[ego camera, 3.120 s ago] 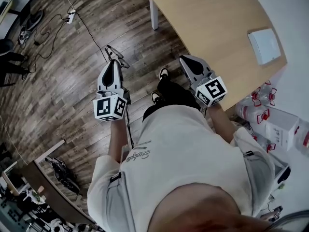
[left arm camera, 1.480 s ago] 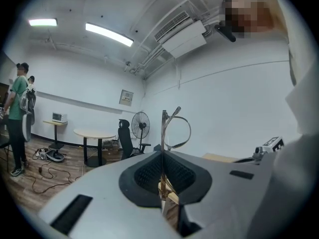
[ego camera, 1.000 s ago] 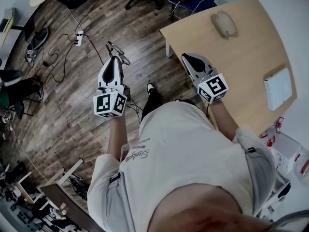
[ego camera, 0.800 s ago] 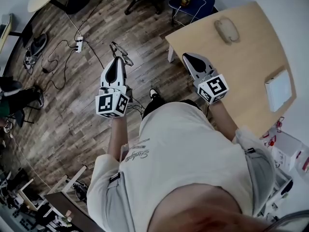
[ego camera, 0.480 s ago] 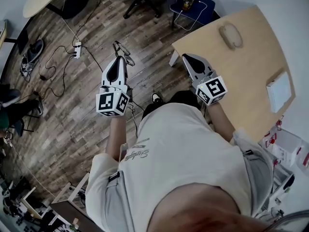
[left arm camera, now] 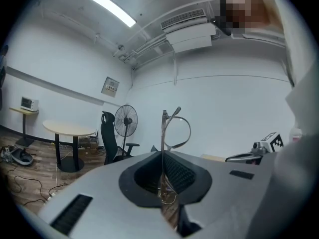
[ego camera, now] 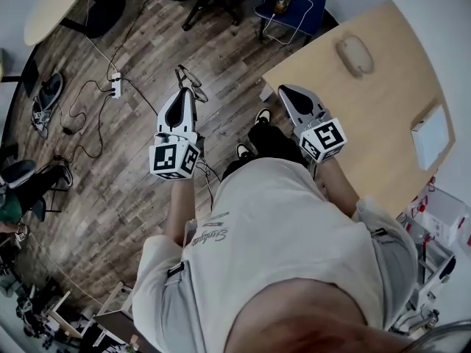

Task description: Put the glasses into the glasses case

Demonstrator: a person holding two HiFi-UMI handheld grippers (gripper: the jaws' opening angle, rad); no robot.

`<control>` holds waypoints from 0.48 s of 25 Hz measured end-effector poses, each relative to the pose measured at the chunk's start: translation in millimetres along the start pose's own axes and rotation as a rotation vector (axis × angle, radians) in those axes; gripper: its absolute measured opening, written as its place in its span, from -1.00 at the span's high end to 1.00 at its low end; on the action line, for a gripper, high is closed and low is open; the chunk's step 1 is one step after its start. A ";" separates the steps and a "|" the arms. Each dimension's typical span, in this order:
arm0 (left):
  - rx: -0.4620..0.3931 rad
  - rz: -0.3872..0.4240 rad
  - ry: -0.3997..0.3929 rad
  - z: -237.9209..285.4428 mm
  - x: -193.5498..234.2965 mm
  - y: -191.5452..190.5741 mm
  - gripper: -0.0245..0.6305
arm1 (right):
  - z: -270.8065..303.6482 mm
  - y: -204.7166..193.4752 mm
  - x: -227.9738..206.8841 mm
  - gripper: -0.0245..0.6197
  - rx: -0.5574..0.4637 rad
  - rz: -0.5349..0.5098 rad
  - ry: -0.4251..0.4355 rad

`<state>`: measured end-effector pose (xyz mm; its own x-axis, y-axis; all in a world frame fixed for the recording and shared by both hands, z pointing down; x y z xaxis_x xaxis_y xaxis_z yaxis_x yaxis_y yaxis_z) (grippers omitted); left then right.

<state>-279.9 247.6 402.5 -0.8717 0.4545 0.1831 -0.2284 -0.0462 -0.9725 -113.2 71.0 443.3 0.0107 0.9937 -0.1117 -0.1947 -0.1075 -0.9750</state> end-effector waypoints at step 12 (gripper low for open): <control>0.023 0.034 -0.076 138.9 -13.2 34.1 0.86 | 61.1 22.2 -109.5 0.94 -0.071 0.042 -0.044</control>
<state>-336.4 116.5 386.9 -0.9095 0.3833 0.1609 -0.2069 -0.0818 -0.9749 -178.6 -38.2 445.6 -0.0391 0.9886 -0.1454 -0.1239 -0.1492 -0.9810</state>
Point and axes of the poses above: the fingertips, and each gripper's own axes: z forward along the fingers, x to its left, y out of its top, the point moved 2 cm from there along -z, backward along the fingers, and after that the axes turned 2 degrees about x, right-handed, at the moved point
